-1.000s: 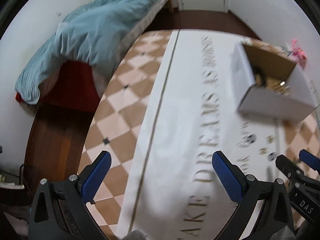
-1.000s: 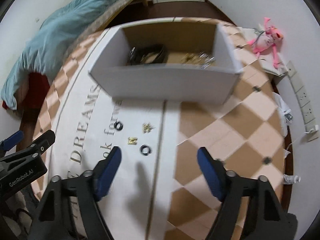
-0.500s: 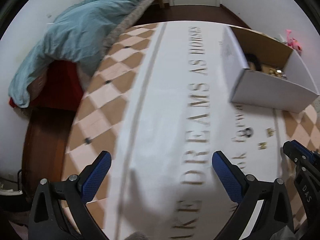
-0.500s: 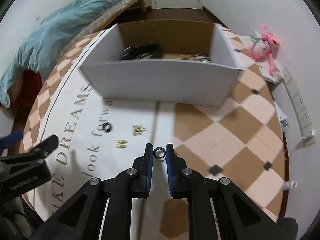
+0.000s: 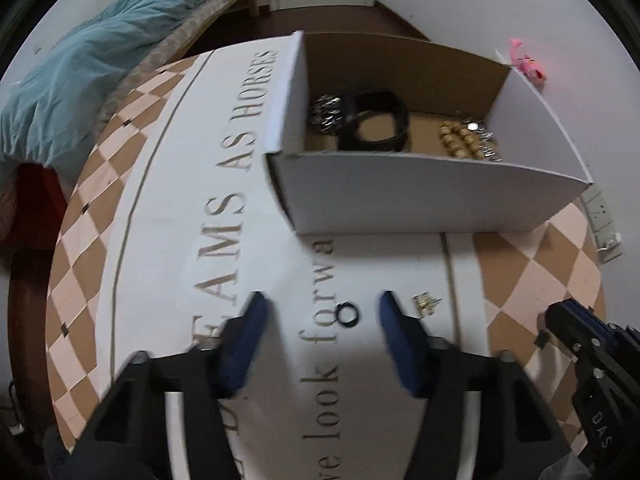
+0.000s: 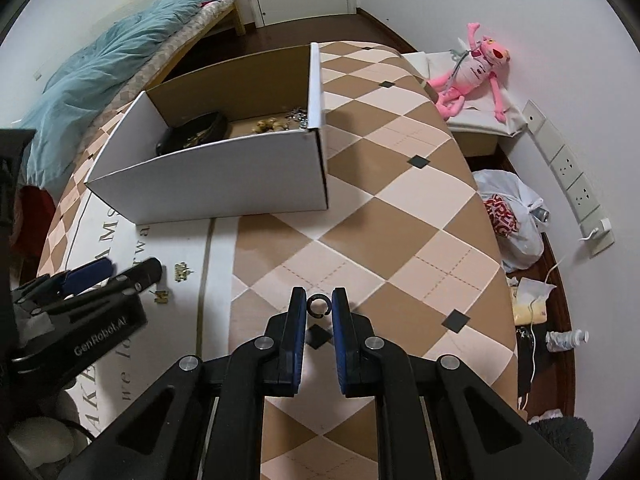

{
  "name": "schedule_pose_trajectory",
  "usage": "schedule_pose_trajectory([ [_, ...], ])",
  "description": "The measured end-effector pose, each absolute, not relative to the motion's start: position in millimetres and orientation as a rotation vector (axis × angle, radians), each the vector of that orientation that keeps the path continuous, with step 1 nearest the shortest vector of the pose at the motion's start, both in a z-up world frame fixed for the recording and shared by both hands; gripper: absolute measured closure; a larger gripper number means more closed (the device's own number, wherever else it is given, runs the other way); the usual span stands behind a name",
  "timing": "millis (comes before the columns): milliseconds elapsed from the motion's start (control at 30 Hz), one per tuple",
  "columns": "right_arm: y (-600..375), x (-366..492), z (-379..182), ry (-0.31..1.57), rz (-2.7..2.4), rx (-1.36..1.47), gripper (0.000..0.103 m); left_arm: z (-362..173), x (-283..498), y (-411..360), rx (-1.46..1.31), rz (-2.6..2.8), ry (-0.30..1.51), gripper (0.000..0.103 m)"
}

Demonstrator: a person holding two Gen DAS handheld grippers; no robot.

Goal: Organize jewelry
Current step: 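Grasp a small black ring with the right tool while the left tool grasps another, then carry both black rings into the white box and open both tools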

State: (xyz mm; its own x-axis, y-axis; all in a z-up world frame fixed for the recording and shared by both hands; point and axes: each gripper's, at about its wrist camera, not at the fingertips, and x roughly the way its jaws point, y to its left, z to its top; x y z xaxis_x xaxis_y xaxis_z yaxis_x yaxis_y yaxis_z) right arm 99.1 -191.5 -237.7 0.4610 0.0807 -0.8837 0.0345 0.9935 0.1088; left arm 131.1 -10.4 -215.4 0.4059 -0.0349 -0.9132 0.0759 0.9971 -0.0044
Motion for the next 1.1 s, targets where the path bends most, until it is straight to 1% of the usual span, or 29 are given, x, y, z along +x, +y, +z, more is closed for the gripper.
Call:
schedule_pose_trajectory([
  [33,-192,100,-238,1.094,0.027,0.118,0.089,-214,130,-12,0.047,-0.075,1.144,0.079],
  [67,-193,101,-239,1.095,0.027,0.119,0.089,-214,128,-14,0.056,-0.080,1.141,0.085],
  [100,-193,101,-239,1.093,0.026,0.120,0.089,-214,128,-16,0.062,-0.084,1.138,0.087],
  [133,-193,101,-238,1.091,0.026,0.121,0.089,-213,127,-17,0.059,-0.092,1.136,0.093],
  [333,-188,101,-224,1.059,0.042,0.136,0.089,-212,125,-12,0.037,-0.100,1.137,0.093],
  [433,-186,102,-212,1.037,0.056,0.148,0.090,-203,120,-9,0.015,-0.112,1.126,0.093],
  [533,-185,102,-195,1.009,0.078,0.170,0.090,-185,117,-7,-0.012,-0.132,1.099,0.093],
  [633,-186,104,-172,0.973,0.106,0.191,0.090,-155,118,-6,-0.051,-0.172,1.057,0.093],
  [800,-189,134,-137,0.942,0.164,0.215,0.090,-115,149,-8,-0.106,-0.242,1.020,0.093],
  [900,-188,163,-133,0.972,0.193,0.210,0.090,-113,178,-10,-0.117,-0.265,1.053,0.093],
  [1100,-193,226,-158,1.138,0.255,0.272,0.090,-128,220,-5,-0.181,-0.274,1.155,0.093],
])
